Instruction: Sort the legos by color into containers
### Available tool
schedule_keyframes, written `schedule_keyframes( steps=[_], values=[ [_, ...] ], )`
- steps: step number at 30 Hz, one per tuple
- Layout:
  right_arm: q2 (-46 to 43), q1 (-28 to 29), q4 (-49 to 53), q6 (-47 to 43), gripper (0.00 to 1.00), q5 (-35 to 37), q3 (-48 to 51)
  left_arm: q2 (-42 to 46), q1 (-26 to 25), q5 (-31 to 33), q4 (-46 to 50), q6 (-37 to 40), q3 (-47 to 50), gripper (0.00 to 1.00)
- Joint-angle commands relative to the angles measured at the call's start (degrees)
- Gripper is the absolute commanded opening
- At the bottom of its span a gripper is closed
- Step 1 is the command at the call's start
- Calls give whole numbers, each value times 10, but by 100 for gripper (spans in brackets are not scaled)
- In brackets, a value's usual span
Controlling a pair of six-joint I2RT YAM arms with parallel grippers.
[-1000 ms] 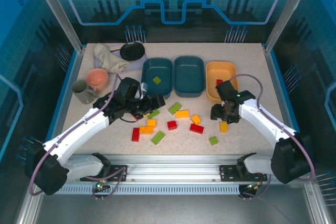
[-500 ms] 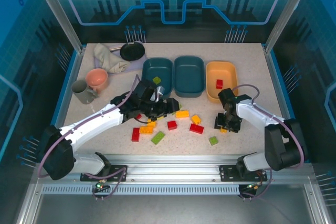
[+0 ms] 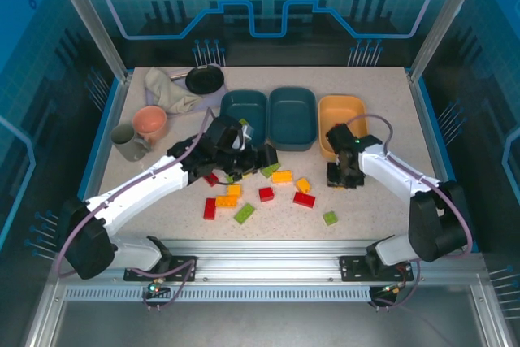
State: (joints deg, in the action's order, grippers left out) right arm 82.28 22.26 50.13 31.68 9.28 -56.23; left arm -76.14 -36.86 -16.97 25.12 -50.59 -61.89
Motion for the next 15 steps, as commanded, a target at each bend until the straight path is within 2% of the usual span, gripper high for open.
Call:
schedule_keyframes(
  steps=[1, 4, 9, 15],
  values=[
    [34, 42, 20, -3, 21, 11, -118, 1, 45, 22, 45, 12, -50, 85],
    [140, 61, 20, -12, 21, 3, -237, -16, 88, 18, 55, 14, -78, 85],
    [336, 50, 53, -17, 23, -9, -445, -65, 149, 18, 80, 21, -123, 85],
    [533, 18, 114, -18, 25, -33, -672, -104, 178, 16, 81, 28, -151, 85]
  ],
)
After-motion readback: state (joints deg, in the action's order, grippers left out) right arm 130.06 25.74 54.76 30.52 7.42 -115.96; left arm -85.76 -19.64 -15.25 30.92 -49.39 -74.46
